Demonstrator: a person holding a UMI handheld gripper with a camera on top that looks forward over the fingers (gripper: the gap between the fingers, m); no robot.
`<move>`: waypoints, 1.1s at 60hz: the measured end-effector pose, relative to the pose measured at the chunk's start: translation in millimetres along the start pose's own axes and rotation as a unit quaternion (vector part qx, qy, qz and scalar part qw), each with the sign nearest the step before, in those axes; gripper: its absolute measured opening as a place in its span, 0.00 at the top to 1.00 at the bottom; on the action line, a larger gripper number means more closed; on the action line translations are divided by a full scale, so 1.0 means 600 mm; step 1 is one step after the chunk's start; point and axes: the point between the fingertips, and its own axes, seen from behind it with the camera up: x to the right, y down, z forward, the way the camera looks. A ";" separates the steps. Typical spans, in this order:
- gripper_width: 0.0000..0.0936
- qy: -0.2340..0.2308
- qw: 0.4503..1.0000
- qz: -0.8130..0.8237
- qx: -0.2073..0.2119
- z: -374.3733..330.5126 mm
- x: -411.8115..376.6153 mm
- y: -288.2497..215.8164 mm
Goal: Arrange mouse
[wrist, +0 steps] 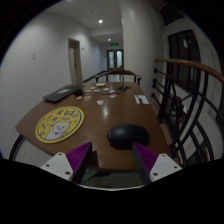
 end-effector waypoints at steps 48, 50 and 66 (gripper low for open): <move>0.67 0.038 0.999 0.022 0.009 0.123 0.002 -0.126; 0.66 0.044 0.999 0.009 0.028 0.106 -0.009 -0.157; 0.66 -0.030 0.991 -0.006 0.127 0.032 -0.304 -0.325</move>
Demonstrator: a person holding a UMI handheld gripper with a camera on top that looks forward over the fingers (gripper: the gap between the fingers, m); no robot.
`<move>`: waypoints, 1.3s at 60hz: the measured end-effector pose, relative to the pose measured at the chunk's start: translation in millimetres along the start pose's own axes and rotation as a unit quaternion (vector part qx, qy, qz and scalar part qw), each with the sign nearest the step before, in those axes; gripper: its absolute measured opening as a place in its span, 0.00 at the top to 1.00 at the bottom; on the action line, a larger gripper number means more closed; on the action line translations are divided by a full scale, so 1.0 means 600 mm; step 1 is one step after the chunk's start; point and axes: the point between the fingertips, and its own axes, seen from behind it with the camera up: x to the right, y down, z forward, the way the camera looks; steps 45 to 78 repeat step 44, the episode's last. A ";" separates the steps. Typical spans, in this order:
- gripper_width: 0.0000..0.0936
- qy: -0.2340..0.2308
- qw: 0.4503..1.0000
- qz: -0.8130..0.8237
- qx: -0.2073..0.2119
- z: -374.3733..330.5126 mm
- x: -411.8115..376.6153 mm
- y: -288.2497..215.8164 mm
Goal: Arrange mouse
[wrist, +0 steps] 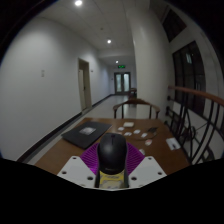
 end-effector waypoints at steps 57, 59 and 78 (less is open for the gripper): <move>0.08 -0.064 0.983 -0.031 -0.172 -0.040 0.029 0.226; 0.08 -0.064 0.983 -0.031 -0.172 -0.040 0.029 0.226; 0.08 -0.064 0.983 -0.031 -0.172 -0.040 0.029 0.226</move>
